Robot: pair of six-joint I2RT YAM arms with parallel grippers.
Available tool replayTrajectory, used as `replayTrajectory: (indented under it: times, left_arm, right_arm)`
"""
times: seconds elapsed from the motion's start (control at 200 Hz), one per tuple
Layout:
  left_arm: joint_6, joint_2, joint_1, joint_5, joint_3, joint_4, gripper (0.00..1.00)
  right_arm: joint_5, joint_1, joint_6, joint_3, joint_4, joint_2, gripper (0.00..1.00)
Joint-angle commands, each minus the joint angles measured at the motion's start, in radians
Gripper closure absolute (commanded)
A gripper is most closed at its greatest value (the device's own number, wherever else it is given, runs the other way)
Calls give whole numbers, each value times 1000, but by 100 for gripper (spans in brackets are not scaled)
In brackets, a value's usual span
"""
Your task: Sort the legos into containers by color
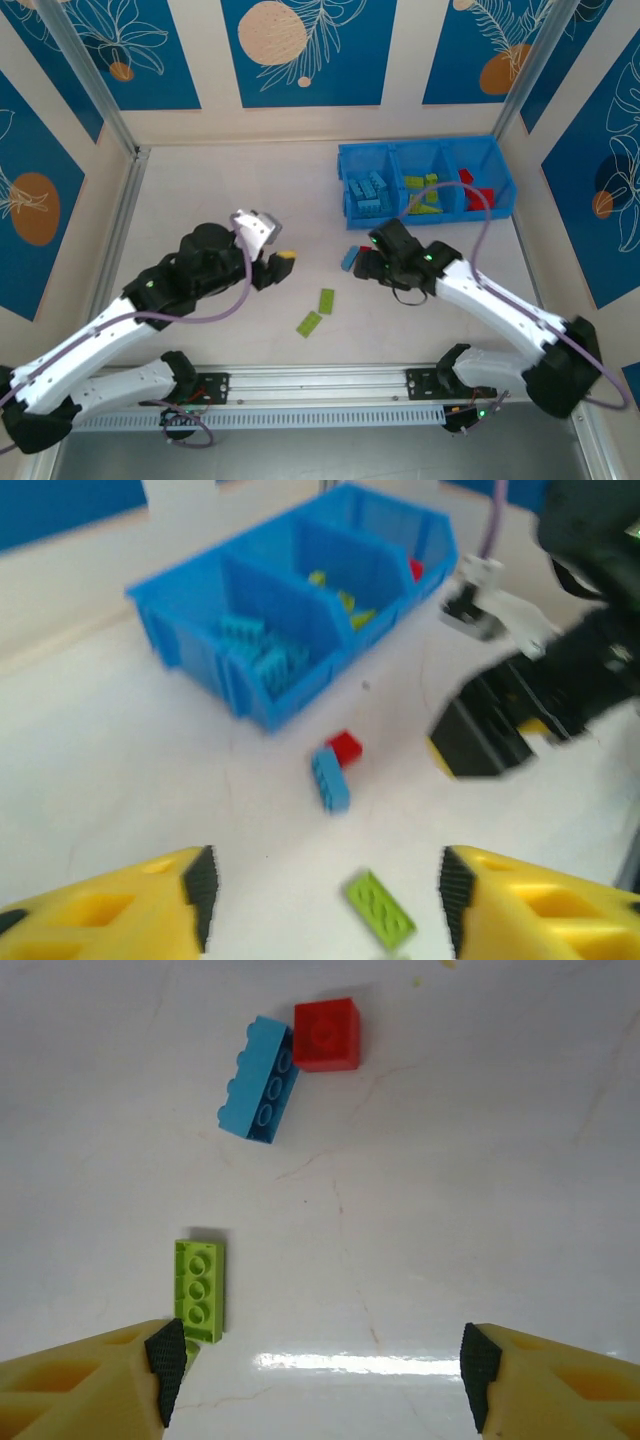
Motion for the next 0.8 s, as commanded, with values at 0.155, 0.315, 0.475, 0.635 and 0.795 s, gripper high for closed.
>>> replayTrajectory:
  times: [0.155, 0.315, 0.475, 0.635, 0.795]
  left_arm:
    - [61, -168, -4, -102, 13, -334, 24]
    - [60, -155, -4, -120, -39, -334, 14]
    - [73, -164, -3, -143, -82, -331, 10]
    - [93, -172, -3, -140, -116, -319, 8]
    - [108, -179, -4, -153, -119, -312, 7]
  right_arm:
    - [16, 3, 49, 196, 115, 400, 34]
    - [58, -11, 68, 339, 59, 605, 39]
    - [80, -11, 94, 372, 34, 691, 51]
    - [63, -4, 114, 332, 59, 680, 66]
    - [83, 17, 124, 274, 69, 569, 75]
